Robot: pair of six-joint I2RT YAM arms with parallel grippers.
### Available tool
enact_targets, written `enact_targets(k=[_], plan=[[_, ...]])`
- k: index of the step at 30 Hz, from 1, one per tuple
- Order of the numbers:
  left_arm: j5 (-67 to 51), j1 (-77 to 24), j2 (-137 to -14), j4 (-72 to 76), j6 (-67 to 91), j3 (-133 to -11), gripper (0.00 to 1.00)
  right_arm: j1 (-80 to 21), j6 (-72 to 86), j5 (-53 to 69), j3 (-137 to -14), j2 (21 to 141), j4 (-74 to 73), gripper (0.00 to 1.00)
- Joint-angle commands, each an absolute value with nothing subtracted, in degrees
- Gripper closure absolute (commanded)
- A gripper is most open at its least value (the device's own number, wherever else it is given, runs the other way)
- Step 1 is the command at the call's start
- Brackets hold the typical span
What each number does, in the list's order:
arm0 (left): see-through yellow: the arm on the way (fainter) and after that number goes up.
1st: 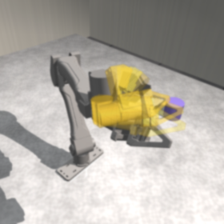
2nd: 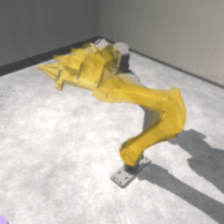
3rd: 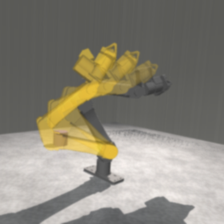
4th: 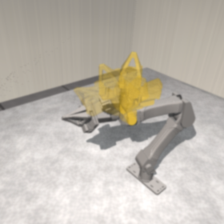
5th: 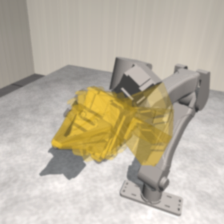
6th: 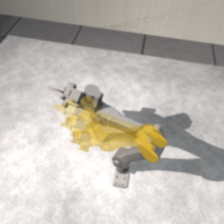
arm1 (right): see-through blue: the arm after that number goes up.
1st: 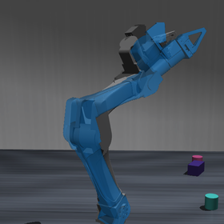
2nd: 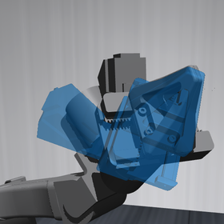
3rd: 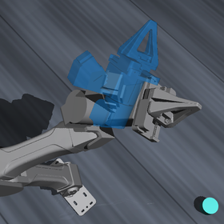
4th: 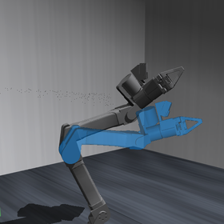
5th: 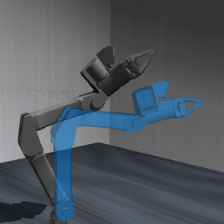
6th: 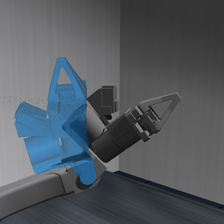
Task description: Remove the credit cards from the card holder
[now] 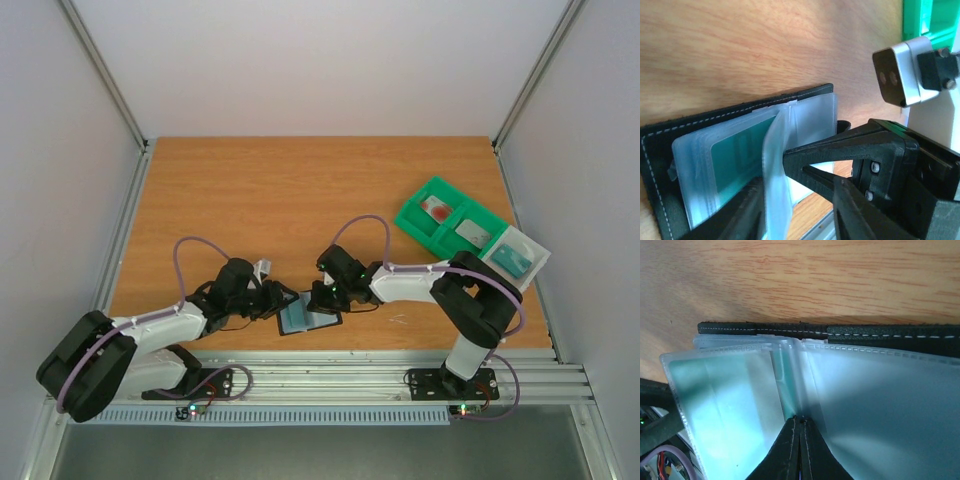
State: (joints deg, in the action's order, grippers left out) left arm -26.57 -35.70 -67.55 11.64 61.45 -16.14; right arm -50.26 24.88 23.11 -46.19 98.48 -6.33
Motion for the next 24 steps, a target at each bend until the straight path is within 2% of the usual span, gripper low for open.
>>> enact_targets(k=[1, 6, 10, 14, 18, 20, 24], plan=[[-26.85, -35.60, -68.89, 14.34, 61.59, -16.07, 0.66, -50.80, 25.44, 22.87, -44.57, 97.40, -6.20, 0.98], [-28.03, -35.60, -70.93, 15.99, 62.09, -16.39, 0.85, -50.80, 24.37, 21.35, -45.03, 94.58, -8.47, 0.92], [-27.95, -35.60, -71.96, 15.64, 61.71, -16.65, 0.98, -50.71, 22.30, 18.82, -46.20, 91.12, -12.94, 0.81], [-27.71, -35.61, -71.88, 14.93, 61.79, -16.94, 0.99, -50.56, 18.72, 12.99, -47.76, 87.42, -19.96, 0.74], [-27.06, -35.60, -70.77, 12.02, 61.16, -17.97, 0.95, -50.07, 15.40, 6.72, -48.36, 85.94, -25.76, 0.66], [-26.82, -35.65, -70.16, 9.69, 60.34, -18.71, 0.99, -49.84, 14.32, 5.21, -47.98, 85.58, -26.75, 0.63], [-24.92, -35.61, -68.70, 2.61, 57.78, -21.01, 1.00, -49.77, 12.55, 4.79, -48.07, 86.72, -27.29, 0.56]])
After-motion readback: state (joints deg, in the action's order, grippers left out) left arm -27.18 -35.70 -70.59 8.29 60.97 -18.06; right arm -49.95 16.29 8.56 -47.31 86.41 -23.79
